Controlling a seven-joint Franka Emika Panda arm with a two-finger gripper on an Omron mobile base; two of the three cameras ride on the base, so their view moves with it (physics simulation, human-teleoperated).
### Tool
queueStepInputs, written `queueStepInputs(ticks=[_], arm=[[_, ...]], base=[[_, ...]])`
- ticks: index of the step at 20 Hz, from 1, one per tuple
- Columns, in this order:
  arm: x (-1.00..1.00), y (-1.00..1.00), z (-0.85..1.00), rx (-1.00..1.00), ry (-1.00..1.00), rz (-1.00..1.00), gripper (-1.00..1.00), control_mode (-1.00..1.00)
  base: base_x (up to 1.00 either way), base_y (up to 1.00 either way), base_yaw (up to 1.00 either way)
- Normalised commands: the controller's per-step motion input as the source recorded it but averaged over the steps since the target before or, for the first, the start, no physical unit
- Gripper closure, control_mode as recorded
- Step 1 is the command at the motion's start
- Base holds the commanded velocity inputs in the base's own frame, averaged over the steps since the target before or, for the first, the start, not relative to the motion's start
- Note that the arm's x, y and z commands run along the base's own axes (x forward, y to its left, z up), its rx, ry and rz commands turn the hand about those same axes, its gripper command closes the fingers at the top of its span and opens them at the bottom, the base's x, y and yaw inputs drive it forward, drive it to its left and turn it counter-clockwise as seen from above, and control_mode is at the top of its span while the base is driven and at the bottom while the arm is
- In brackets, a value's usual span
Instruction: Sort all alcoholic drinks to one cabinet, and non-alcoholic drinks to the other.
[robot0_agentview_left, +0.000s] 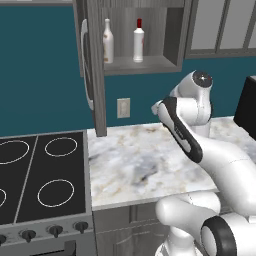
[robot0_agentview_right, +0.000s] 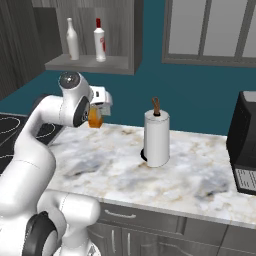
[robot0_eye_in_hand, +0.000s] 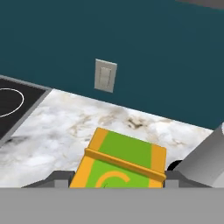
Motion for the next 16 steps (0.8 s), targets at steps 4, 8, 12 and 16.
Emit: queueStepInputs(ticks=[4, 8, 12, 16], arm=[[-0.37, 0.00, 0.57, -0.05, -0.15, 0.01, 1.00, -1.00], [-0.37, 0.00, 0.40, -0.02, -0.14, 0.00, 1.00, -1.00], [-0.25, 0.00, 0.19, 0.00, -0.04, 0.00, 1.00, -1.00], [-0.05, 0.00, 0.01, 0.00, 0.00, 0.00, 1.00, -1.00]], base=[[0.00, 0.00, 0.00], [0.00, 0.00, 0.00], [0.00, 0.00, 0.00], [0.00, 0.00, 0.00]])
